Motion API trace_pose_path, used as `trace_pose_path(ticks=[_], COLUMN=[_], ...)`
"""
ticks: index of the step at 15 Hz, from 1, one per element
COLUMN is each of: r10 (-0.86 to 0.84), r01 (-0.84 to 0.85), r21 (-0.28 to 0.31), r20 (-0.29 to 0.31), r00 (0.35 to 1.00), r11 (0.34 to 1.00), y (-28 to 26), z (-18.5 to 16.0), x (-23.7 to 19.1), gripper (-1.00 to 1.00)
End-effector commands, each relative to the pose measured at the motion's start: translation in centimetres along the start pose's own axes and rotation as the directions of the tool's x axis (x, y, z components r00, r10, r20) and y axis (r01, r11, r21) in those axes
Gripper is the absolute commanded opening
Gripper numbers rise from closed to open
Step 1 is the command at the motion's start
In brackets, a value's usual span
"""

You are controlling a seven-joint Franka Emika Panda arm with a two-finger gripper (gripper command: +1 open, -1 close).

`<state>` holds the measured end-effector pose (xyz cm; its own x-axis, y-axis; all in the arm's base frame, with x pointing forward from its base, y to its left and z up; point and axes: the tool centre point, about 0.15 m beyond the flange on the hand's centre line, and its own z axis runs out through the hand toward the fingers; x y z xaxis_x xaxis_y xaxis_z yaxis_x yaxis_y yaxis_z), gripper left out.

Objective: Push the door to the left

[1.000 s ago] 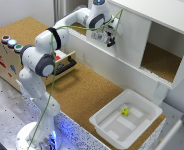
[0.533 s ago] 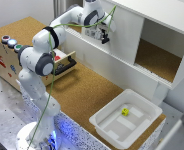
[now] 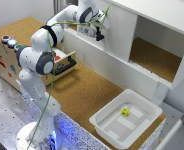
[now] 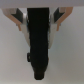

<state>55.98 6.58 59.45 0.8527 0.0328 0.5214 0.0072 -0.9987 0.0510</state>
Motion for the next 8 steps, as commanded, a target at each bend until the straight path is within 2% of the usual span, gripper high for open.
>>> trace_pose_path(ticks=[1, 5, 8], r10=[-0.011, -0.05, -0.061], r01=[0.017, 0.056, 0.066], r21=[-0.099, -0.065, -0.06], r20=[0.053, 0.085, 0.082], r00=[0.999, 0.995, 0.995], r11=[0.995, 0.996, 0.996], y=[-7.2, -11.2, -12.9], z=[4.0, 4.2, 3.9], x=[6.2, 5.5, 5.2], gripper=[-1.0, -1.0, -1.0])
